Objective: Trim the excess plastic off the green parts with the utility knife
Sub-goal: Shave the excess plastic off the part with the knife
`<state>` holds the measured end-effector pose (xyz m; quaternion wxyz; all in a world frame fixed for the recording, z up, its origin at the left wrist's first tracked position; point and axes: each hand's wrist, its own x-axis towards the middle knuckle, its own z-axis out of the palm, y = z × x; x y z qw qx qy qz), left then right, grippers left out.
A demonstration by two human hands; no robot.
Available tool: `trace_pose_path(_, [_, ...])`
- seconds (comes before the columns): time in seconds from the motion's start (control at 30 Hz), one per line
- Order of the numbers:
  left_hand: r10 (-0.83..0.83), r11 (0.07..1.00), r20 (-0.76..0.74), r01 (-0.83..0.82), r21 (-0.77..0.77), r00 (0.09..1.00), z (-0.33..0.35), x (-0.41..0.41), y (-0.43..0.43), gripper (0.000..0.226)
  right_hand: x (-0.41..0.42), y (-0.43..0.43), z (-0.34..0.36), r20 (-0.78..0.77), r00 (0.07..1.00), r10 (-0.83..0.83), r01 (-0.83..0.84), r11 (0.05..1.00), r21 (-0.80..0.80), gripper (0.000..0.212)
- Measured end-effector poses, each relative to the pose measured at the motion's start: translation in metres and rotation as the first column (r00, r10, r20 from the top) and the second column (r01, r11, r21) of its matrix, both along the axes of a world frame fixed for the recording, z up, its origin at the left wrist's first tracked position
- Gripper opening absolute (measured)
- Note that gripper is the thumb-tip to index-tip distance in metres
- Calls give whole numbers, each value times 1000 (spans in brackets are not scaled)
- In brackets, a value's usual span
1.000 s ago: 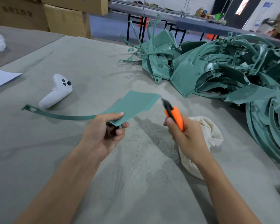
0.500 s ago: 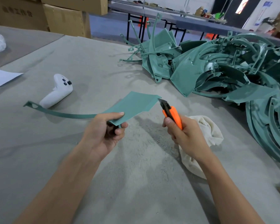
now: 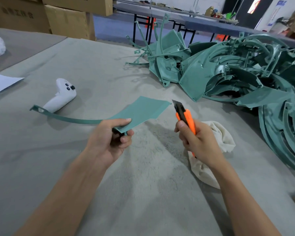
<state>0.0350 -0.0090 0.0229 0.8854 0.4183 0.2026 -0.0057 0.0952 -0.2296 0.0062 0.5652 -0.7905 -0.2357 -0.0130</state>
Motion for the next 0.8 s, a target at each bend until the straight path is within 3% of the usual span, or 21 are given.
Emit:
trace_pose_path(0.17, [-6,1000,1,6,-15,1000,-1,1,-1,25,-12,12,-6,125,982,139,-116,977,-179,36])
trace_pose_path(0.33, [-31,999,0,31,-6,1000,-1,0,1,14,-3,8,0,-33,999,17,-15,998,54,30])
trace_pose_path(0.47, [-53,998,-1,53,-20,999,-1,-1,-2,14,-8,7,-5,85,996,34,-36,999,20,33])
trace_pose_path(0.6, [-31,998,13,31,-51,999,-2,0,-1,16,-12,19,-7,257,965,46,-8,989,-147,37])
trace_pose_path(0.73, [-17,998,23,18,-53,1000,-2,0,1,15,-6,15,-6,215,969,-121,136,989,-56,42])
trace_pose_path(0.8, [-21,998,26,22,-53,999,-3,-1,1,15,-7,11,-7,235,966,-111,126,991,-50,40])
